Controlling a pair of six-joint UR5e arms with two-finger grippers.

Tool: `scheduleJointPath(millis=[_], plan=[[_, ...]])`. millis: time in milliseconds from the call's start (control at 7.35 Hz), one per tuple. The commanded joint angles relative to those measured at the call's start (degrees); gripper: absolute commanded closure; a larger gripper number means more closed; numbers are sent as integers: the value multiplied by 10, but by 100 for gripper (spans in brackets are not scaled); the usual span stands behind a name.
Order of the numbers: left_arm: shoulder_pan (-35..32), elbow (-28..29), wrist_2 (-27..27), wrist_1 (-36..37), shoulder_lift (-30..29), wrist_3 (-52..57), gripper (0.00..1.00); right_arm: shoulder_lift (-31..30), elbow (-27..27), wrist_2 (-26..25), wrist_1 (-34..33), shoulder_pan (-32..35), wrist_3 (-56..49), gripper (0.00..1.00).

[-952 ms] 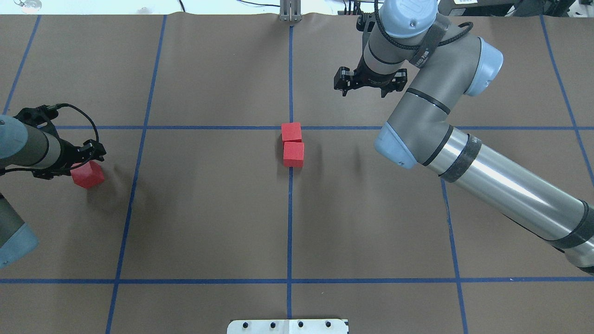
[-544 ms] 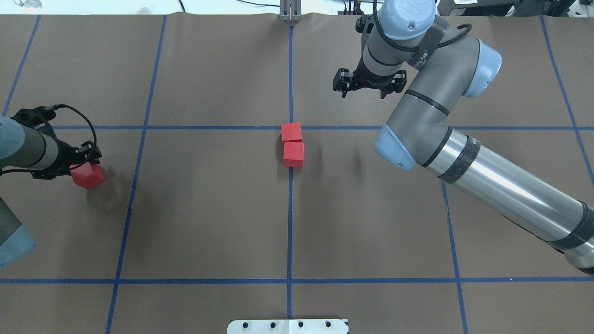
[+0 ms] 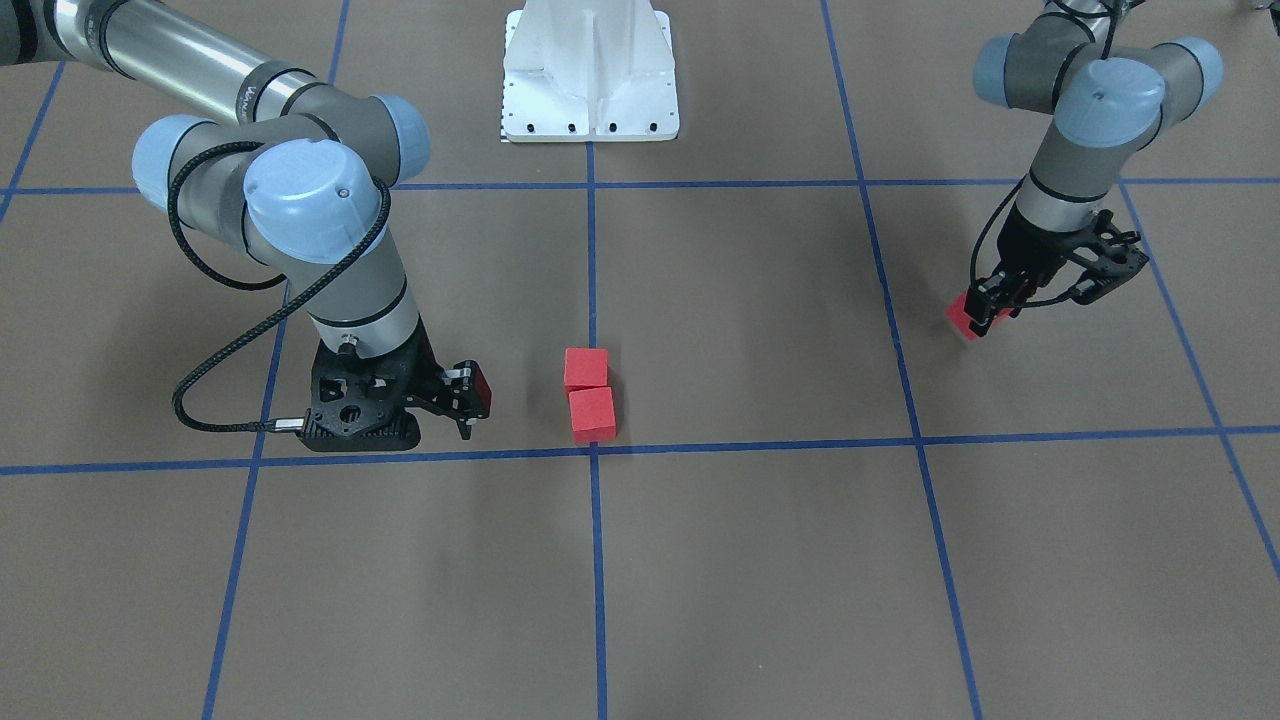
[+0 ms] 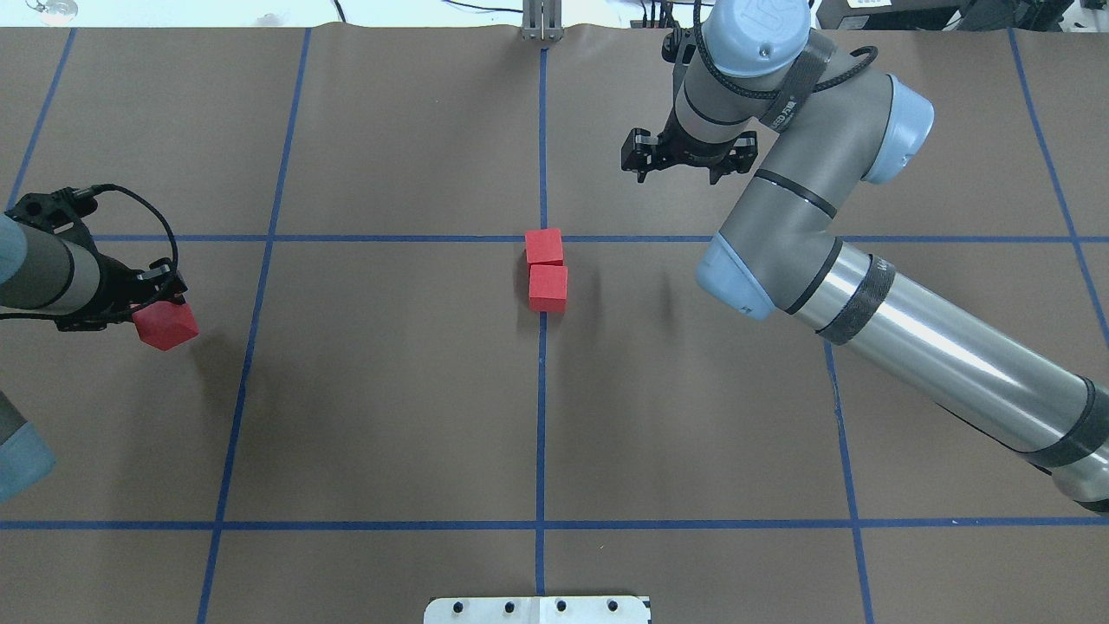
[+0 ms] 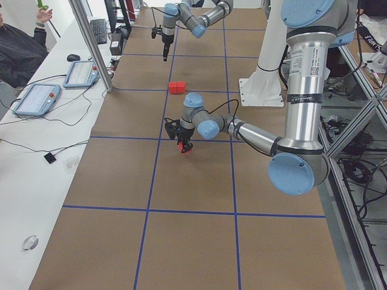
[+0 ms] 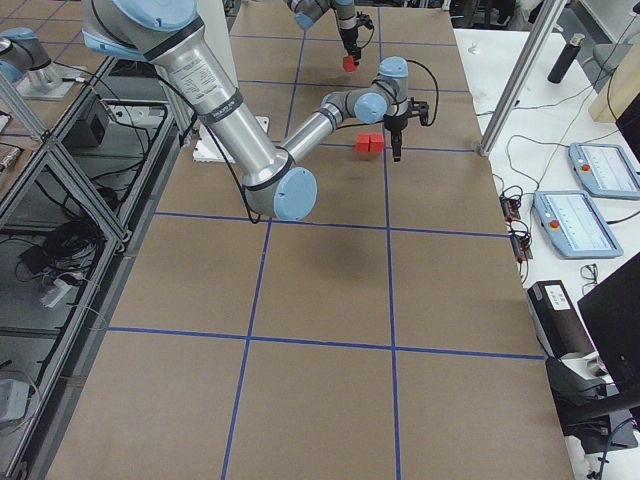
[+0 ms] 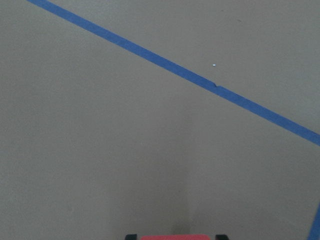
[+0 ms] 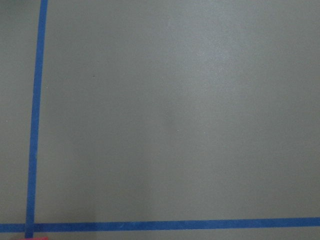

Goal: Form red blocks into L shape at center
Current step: 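Carry the red cube with the left gripper toward the center cubes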

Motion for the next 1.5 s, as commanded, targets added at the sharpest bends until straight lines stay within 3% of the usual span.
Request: scheduleJointPath(millis=[0, 136, 544, 680, 1360], plan=[[-2, 5, 1, 219, -177, -4, 100, 0, -1, 0, 0, 0, -3, 1], [-1, 42, 2, 274, -256, -52, 100, -1, -1, 0, 0, 1, -4, 1], [0, 331, 2, 243, -502, -318, 100, -8, 0, 1, 16, 3, -5, 1], [0, 359, 2, 226, -522, -360, 100, -14, -1, 4, 21, 6, -6, 1], [47, 386, -2, 228, -538, -588, 100, -37, 35, 8, 34, 6, -1, 1]])
